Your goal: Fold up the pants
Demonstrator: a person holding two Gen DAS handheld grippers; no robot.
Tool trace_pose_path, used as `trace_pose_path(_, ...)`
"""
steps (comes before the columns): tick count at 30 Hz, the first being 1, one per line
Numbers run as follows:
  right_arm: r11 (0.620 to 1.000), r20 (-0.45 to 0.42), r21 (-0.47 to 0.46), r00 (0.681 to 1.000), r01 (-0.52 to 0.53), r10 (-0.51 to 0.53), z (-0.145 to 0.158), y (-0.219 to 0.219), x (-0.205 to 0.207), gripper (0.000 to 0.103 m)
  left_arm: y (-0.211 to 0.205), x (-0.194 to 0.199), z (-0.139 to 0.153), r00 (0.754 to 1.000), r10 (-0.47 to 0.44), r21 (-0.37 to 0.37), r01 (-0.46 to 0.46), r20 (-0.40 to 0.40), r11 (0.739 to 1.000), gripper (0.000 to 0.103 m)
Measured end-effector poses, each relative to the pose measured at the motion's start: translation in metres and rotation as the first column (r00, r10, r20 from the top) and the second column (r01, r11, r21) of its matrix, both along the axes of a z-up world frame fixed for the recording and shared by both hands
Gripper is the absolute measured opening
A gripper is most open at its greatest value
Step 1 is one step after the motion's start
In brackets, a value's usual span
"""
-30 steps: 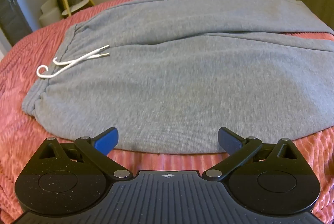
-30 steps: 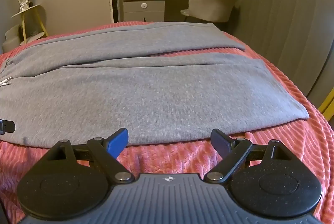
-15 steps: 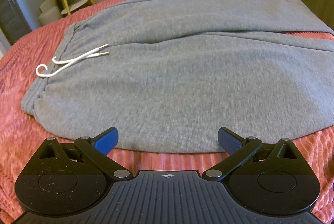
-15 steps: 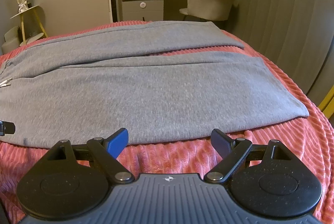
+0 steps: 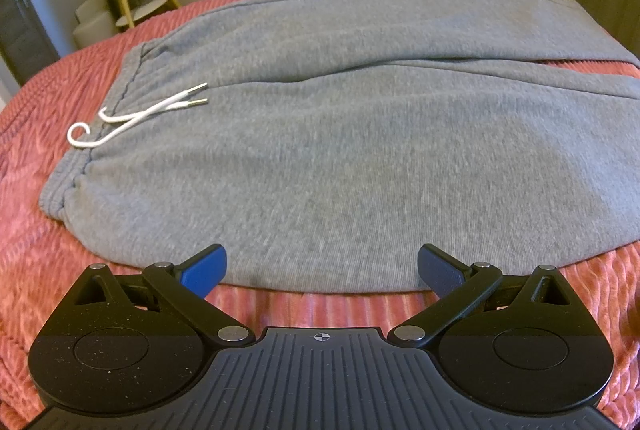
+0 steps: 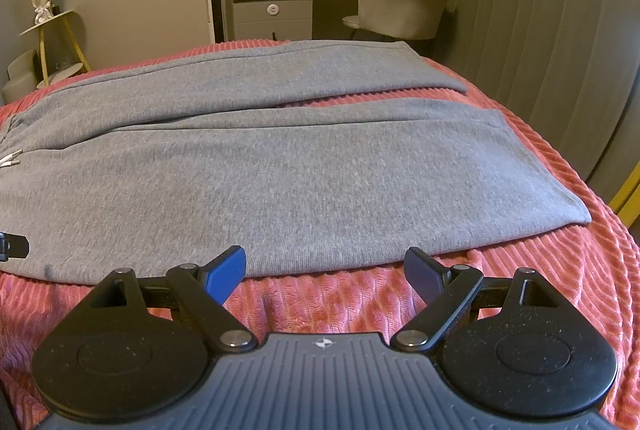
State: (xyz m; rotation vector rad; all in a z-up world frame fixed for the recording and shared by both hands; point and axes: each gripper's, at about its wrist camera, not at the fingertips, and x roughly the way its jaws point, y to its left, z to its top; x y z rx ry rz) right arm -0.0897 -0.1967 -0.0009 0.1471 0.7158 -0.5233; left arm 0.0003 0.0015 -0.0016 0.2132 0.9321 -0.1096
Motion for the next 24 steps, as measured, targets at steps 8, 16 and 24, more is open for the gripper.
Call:
trace_pose_path(8, 1.000, -0.001, 0.003, 1.000, 0.002, -0.002, -0.0004, 0.0002, 0.0000, 0.087, -0.0001, 0.0001, -0.0004, 1.000, 0.000, 0.002, 0.000, -0.001, 1.000, 0.103)
trace_pose_path(16, 1.000, 0.002, 0.013, 1.000, 0.008, -0.008, -0.0004, -0.0004, -0.0007, 0.087, -0.0005, -0.0003, -0.0016, 1.000, -0.002, 0.005, 0.002, -0.003, 1.000, 0.103)
trace_pose_path(24, 1.000, 0.001, 0.014, 1.000, 0.008, -0.008, -0.0004, -0.0014, -0.0009, 0.087, -0.0004, -0.0004, -0.0015, 1.000, -0.003, 0.005, 0.003, -0.003, 1.000, 0.103)
